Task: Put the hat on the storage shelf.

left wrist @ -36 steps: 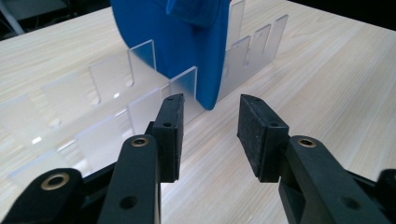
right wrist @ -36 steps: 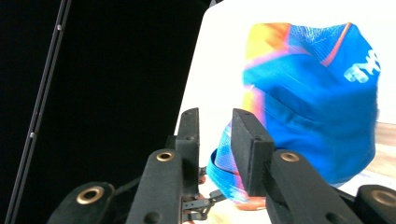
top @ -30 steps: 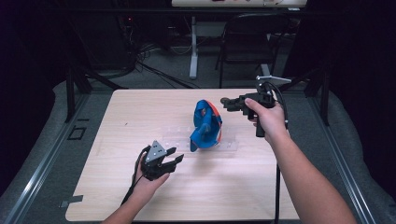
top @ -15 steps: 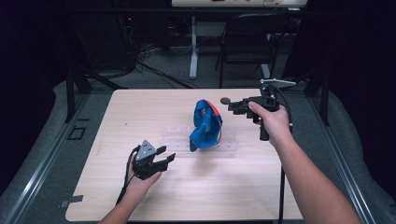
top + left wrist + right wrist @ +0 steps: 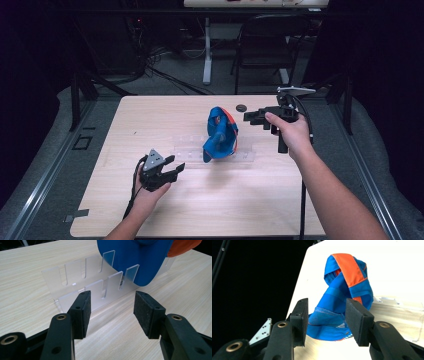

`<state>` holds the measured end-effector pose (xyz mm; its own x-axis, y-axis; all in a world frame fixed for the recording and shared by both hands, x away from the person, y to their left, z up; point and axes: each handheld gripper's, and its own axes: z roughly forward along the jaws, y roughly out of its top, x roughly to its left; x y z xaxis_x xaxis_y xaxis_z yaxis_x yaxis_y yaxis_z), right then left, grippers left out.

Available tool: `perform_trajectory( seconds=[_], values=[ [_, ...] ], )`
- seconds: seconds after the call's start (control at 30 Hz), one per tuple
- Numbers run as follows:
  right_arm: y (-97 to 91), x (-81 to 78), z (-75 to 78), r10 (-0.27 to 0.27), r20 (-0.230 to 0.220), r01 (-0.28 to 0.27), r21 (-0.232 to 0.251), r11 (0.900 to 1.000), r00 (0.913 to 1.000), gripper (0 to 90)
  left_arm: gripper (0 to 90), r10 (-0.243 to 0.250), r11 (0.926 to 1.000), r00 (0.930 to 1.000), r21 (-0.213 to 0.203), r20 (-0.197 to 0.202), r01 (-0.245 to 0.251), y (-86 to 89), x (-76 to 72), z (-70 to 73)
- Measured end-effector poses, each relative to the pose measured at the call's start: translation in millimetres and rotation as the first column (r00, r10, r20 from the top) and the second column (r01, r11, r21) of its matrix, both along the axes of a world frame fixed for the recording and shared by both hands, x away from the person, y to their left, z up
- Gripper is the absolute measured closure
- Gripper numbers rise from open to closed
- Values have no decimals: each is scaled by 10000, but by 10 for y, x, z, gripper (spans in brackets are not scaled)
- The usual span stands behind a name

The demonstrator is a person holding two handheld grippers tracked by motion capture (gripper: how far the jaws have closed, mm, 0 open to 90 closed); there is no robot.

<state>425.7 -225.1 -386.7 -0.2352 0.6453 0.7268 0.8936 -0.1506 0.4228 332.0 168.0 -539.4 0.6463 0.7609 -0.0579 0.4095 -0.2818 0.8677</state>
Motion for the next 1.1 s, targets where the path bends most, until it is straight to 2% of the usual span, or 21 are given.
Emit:
perform_trajectory(
  seconds=[0.2,0.43,0.63,0.83,1.0,1.1],
  values=[
    [-39,-53,-25,-12,135,16,-368,9993,9999,528,485,-1,9999,10000,106,-93,2,28,-20,-32],
    [-114,-106,-124,-161,14,162,-387,9991,9999,527,485,53,9999,9999,88,-98,-52,52,-19,-41],
    [-174,-167,-216,-187,-177,175,-656,9977,9997,527,484,68,9999,9999,109,-149,-66,56,-15,-53],
    [-216,-253,-369,-247,-248,224,-893,9958,9994,526,483,100,9999,9998,76,-182,-98,67,-11,-61],
    [-284,-349,-551,-277,-600,208,-1127,9934,9978,527,483,139,9998,9998,111,-173,-137,84,-10,-57],
    [-322,-431,-657,-321,-646,232,-1337,9908,9974,527,482,172,9998,9996,66,-207,-171,93,-4,-63]
  ],
)
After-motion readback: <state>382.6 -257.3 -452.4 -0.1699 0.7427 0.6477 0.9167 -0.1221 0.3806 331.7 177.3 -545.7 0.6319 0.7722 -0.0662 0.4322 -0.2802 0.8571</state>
